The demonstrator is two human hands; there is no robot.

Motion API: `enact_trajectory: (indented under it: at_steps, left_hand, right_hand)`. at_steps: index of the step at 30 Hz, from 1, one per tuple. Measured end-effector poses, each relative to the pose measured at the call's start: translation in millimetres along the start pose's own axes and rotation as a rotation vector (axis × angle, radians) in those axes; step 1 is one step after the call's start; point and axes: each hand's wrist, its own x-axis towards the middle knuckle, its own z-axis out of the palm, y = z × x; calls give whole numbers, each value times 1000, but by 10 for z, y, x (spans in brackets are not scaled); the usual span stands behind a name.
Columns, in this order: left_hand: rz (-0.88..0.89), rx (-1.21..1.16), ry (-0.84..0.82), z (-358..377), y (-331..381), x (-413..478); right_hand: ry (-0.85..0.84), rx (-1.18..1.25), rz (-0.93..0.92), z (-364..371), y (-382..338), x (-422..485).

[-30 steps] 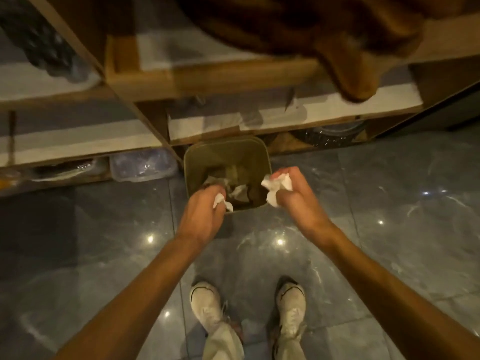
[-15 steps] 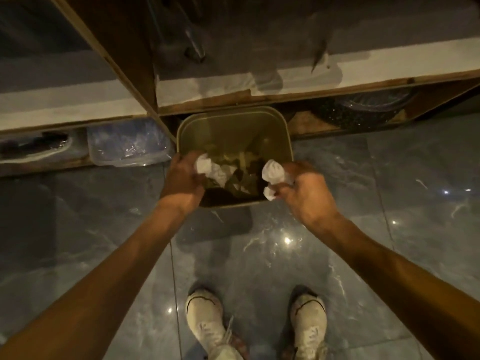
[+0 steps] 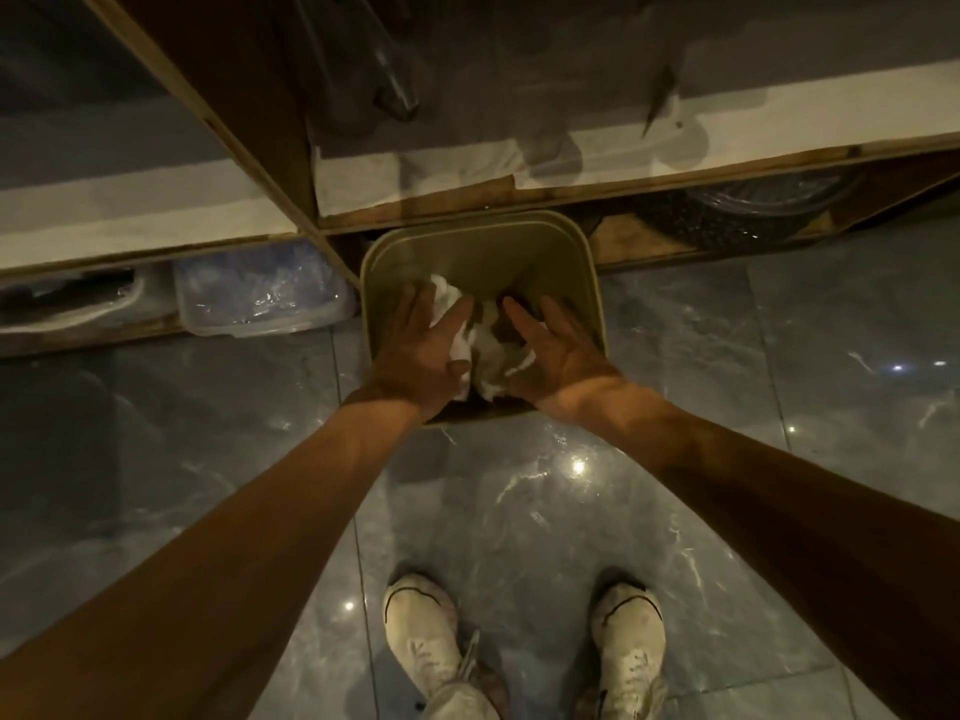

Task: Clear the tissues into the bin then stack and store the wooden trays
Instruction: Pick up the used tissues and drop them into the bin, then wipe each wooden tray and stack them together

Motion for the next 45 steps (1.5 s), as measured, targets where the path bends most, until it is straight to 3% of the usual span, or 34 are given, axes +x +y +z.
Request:
enact_trajectory:
  at_steps: [3,11,15,22,28,36,40,45]
  left_hand:
    - [-25,191,-20,-85,-25,-113]
    - [-175,150,-92,-701,125,-801]
    - [-186,124,-127,-1397,591,-1349]
    - [-160,104,79,-2820,1757,-2610]
    - [-181,57,271,-3597,2422,-3607]
    - [-249,37,350,-3793,2972,-4669]
    - [-290,6,370,-3722,2985,-5040]
    - [-310,-7,407,-3749,2896,-5336]
  right_hand:
    - [20,-115,-57,-64,-12,-115]
    - [149,-184,-153,-746,-103,-849]
    - [92,-272,-213,-1383,-373,-1496]
    - [161,-204,-364,-2719,-1154,-2803]
    - [268,-241,-492,-3337,-1563,-3830]
    - [249,-190,-442,-3705,-1488,-4991]
    - [214,-195,-437,-3912,-1437,-5290]
    - [289,-193,-471,-4148,-1532,-5486]
